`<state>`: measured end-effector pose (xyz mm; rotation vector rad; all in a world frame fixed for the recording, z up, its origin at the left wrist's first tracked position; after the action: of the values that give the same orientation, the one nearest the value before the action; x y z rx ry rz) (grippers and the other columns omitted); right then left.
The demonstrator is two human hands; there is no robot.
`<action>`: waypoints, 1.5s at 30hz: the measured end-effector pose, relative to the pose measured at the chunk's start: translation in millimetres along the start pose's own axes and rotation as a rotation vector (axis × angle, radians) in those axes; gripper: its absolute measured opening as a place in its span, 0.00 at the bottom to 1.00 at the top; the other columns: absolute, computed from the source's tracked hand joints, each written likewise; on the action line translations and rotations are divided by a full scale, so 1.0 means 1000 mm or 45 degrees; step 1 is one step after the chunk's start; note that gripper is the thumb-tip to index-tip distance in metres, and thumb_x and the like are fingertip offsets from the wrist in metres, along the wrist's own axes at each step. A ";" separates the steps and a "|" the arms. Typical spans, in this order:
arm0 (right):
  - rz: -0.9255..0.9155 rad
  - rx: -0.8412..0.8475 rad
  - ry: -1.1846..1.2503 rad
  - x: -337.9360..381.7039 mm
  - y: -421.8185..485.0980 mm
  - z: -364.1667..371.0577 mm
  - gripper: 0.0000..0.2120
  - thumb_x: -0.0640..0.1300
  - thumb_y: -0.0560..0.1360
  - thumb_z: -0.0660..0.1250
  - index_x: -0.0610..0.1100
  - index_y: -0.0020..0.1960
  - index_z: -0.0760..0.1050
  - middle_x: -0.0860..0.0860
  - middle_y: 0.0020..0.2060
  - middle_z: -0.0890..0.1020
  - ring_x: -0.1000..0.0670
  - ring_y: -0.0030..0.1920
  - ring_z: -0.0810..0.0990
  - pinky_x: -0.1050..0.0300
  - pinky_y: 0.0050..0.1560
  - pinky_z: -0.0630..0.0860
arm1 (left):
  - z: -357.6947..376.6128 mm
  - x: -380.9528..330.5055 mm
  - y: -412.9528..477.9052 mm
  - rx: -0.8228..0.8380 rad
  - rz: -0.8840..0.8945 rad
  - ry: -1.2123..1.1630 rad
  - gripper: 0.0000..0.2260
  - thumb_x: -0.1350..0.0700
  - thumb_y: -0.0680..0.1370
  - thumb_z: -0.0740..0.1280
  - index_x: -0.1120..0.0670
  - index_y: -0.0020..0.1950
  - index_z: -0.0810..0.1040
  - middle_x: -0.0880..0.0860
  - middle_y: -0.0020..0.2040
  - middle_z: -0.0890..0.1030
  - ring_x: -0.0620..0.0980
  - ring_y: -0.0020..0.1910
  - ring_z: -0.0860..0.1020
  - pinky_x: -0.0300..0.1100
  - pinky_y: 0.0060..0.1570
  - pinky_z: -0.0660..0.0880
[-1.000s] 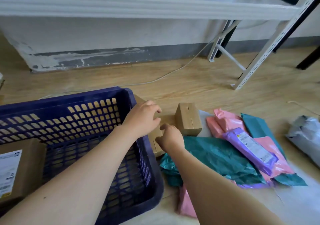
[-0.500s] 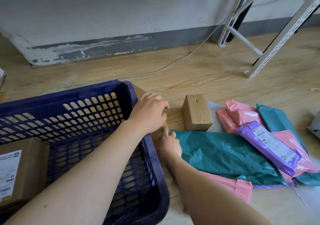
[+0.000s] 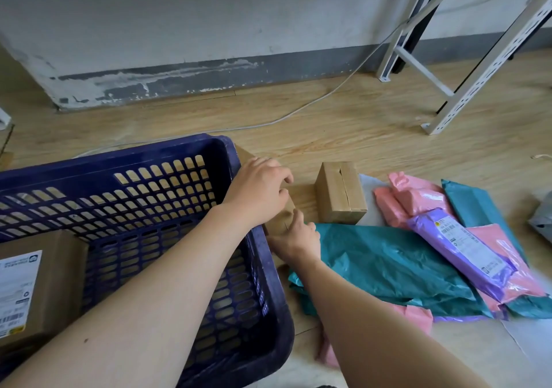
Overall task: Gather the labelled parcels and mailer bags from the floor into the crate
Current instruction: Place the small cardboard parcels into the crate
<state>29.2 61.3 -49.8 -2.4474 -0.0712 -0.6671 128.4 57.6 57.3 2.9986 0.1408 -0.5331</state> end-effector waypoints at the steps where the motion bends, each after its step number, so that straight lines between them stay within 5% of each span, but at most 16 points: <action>1: 0.018 -0.008 0.049 0.001 0.000 -0.006 0.40 0.56 0.65 0.69 0.46 0.73 0.57 0.41 0.63 0.69 0.39 0.65 0.67 0.50 0.63 0.67 | -0.001 0.001 -0.001 0.000 -0.023 -0.026 0.12 0.57 0.78 0.62 0.51 0.59 0.78 0.49 0.61 0.76 0.50 0.63 0.69 0.41 0.65 0.60; 6: 0.073 -0.079 0.266 0.000 -0.009 -0.047 0.41 0.60 0.56 0.65 0.49 0.68 0.66 0.45 0.59 0.75 0.41 0.60 0.73 0.48 0.61 0.73 | -0.014 0.001 -0.015 0.009 -0.105 -0.112 0.14 0.57 0.78 0.62 0.51 0.63 0.75 0.49 0.66 0.72 0.50 0.66 0.68 0.43 0.65 0.62; 11: 0.030 -0.183 0.349 0.005 -0.036 -0.100 0.23 0.56 0.62 0.68 0.48 0.54 0.73 0.47 0.49 0.78 0.42 0.56 0.75 0.49 0.61 0.72 | -0.042 -0.007 -0.034 0.002 -0.166 -0.160 0.17 0.56 0.78 0.63 0.51 0.68 0.71 0.50 0.68 0.69 0.51 0.67 0.67 0.45 0.67 0.65; 17: -0.105 -0.330 0.305 0.028 -0.082 -0.152 0.26 0.55 0.66 0.68 0.46 0.60 0.72 0.45 0.52 0.77 0.42 0.58 0.74 0.52 0.59 0.72 | -0.087 -0.025 -0.062 0.038 -0.188 -0.087 0.22 0.55 0.78 0.63 0.51 0.72 0.65 0.51 0.71 0.65 0.51 0.69 0.66 0.46 0.67 0.64; 22: -0.201 -0.455 0.399 0.051 -0.141 -0.172 0.38 0.60 0.55 0.64 0.50 0.64 0.70 0.44 0.58 0.77 0.41 0.60 0.74 0.47 0.63 0.71 | -0.120 -0.032 -0.100 0.028 -0.222 -0.128 0.25 0.55 0.77 0.64 0.51 0.73 0.63 0.51 0.72 0.63 0.52 0.70 0.64 0.47 0.67 0.65; 29: -0.447 -0.564 0.515 0.082 -0.211 -0.157 0.32 0.58 0.58 0.66 0.52 0.61 0.70 0.46 0.57 0.75 0.43 0.61 0.71 0.45 0.61 0.72 | -0.144 -0.005 -0.158 -0.028 -0.680 -0.669 0.28 0.47 0.79 0.63 0.54 0.75 0.58 0.55 0.73 0.64 0.54 0.67 0.68 0.46 0.61 0.67; 32: -0.636 -0.485 0.500 0.106 -0.227 -0.150 0.31 0.56 0.57 0.67 0.53 0.60 0.69 0.49 0.56 0.74 0.46 0.59 0.72 0.51 0.57 0.72 | -0.155 0.011 -0.173 -0.067 -0.878 -0.994 0.30 0.42 0.79 0.60 0.54 0.76 0.55 0.53 0.62 0.73 0.51 0.55 0.75 0.44 0.50 0.74; 37: -0.861 -0.284 0.410 0.141 -0.241 -0.130 0.25 0.48 0.60 0.73 0.55 0.54 0.68 0.51 0.55 0.75 0.50 0.51 0.76 0.61 0.42 0.69 | -0.174 0.044 -0.197 -0.256 -1.078 -1.376 0.33 0.33 0.74 0.58 0.51 0.74 0.63 0.54 0.69 0.70 0.57 0.64 0.74 0.58 0.62 0.72; 42: -0.996 -0.202 0.164 0.163 -0.251 -0.106 0.27 0.44 0.61 0.74 0.54 0.56 0.67 0.53 0.53 0.71 0.50 0.52 0.72 0.61 0.39 0.67 | -0.182 0.059 -0.221 -0.369 -1.226 -1.713 0.30 0.36 0.75 0.61 0.46 0.74 0.60 0.57 0.70 0.66 0.58 0.41 0.83 0.49 0.38 0.82; 45: -1.115 -0.211 -0.140 0.170 -0.258 -0.091 0.31 0.45 0.61 0.74 0.52 0.61 0.66 0.52 0.55 0.69 0.50 0.55 0.69 0.58 0.48 0.70 | -0.178 0.068 -0.229 -0.301 -1.293 -1.834 0.34 0.33 0.70 0.65 0.47 0.71 0.66 0.61 0.65 0.72 0.60 0.42 0.83 0.49 0.36 0.82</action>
<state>85.5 204.9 233.0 -2.5486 -1.2209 -0.9090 227.9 308.3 182.8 1.4459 1.3547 -2.2219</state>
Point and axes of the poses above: each hand's wrist, its own y-axis towards the middle knuckle, its own z-axis out of the palm, x = y × z, the point moved 6 cm from there along y, towards the middle knuckle
